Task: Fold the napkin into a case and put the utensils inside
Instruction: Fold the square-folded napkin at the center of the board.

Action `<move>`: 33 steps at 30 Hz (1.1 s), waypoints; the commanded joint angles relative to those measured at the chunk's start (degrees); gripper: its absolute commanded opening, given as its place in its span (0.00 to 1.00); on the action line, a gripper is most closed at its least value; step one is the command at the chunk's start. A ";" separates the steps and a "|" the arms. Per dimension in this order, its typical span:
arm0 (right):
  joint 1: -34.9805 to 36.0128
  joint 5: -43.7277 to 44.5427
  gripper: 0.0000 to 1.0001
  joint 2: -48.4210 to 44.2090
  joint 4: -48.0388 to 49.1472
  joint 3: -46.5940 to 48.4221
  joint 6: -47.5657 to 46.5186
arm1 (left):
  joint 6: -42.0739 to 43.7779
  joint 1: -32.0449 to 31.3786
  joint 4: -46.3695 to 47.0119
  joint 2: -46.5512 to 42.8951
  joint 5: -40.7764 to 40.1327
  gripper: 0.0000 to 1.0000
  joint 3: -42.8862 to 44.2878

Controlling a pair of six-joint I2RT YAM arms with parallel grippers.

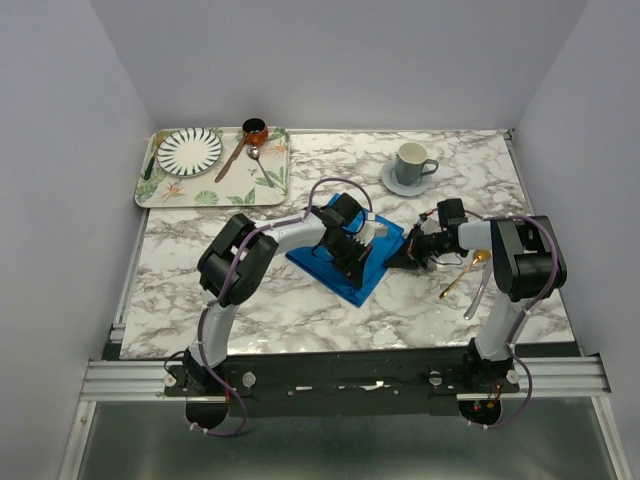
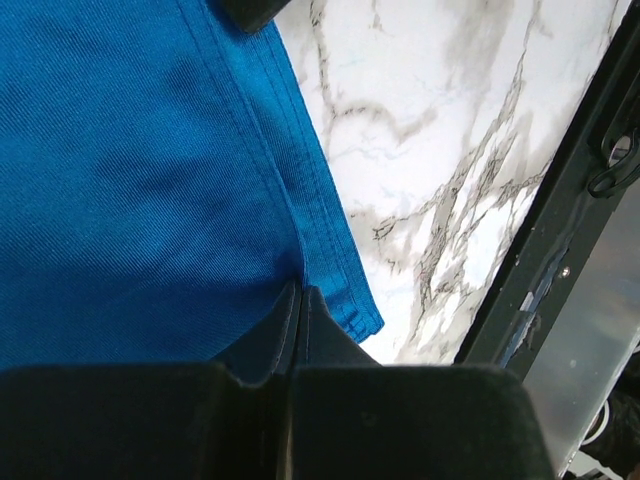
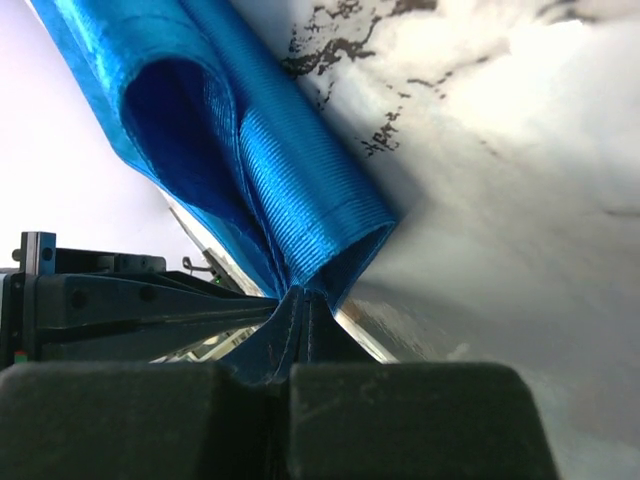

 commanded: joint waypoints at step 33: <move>0.26 5.98 0.01 1.33 -1.27 -1.44 -0.65 | -0.82 -3.42 0.80 -5.21 4.26 0.00 -1.78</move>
